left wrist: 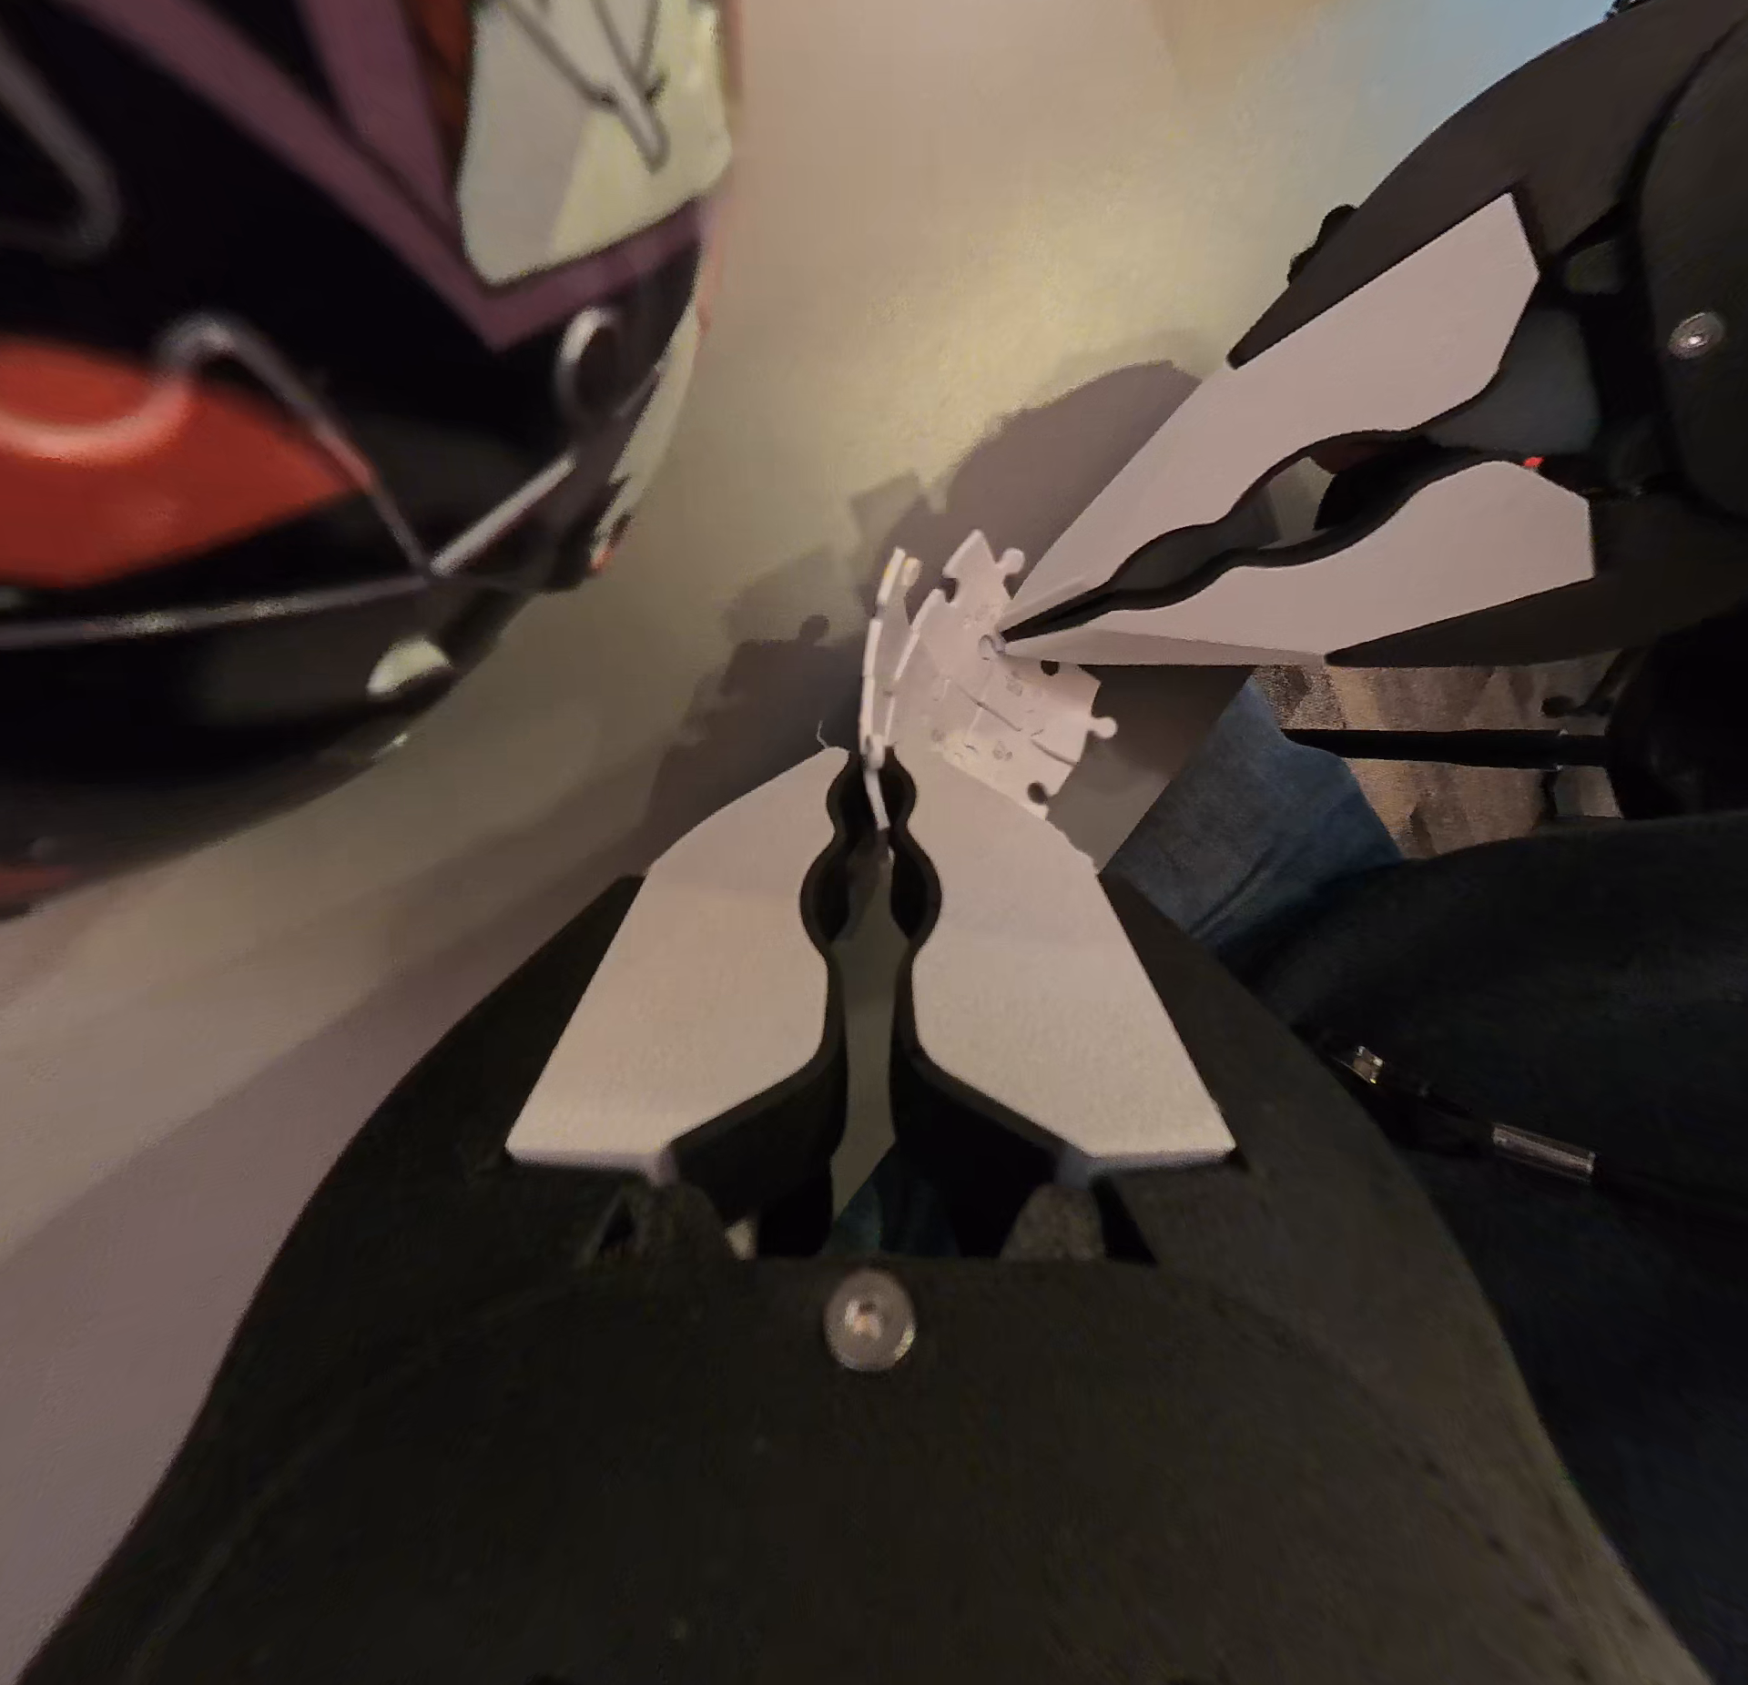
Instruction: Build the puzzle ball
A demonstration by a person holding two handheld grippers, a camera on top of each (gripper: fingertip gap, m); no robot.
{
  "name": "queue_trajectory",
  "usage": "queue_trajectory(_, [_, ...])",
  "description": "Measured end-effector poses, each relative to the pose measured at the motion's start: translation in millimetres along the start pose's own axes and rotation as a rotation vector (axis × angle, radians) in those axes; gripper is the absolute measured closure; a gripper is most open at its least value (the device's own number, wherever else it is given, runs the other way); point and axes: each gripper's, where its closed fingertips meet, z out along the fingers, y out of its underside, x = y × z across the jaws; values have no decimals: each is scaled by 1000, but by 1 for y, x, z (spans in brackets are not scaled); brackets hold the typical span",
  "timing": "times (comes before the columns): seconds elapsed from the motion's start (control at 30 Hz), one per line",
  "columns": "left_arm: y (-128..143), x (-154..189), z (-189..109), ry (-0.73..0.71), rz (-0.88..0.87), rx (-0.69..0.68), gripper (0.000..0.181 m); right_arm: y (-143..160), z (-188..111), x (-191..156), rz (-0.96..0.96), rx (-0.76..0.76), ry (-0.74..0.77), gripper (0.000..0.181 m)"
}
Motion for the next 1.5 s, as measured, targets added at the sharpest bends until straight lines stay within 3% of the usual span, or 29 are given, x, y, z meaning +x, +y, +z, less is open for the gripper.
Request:
queue_trajectory(0.3, [-2, 2, 1, -22, 19, -1, 179, 2, -12, 6, 101, 72, 8, 181])
queue_trajectory(0.47, [-2, 2, 1, -29, 21, 4, 178, 21, -15, 3, 156, 17, -15, 181])
queue_trajectory(1.17, [-3, 1, -3, -100, 62, 8, 179, -1, -10, 2, 52, 92, 63, 181])
queue_trajectory(1.5, [-5, 5, -7, -109, 68, -7, 178, 7, -3, 5, 56, 71, 72, 181])
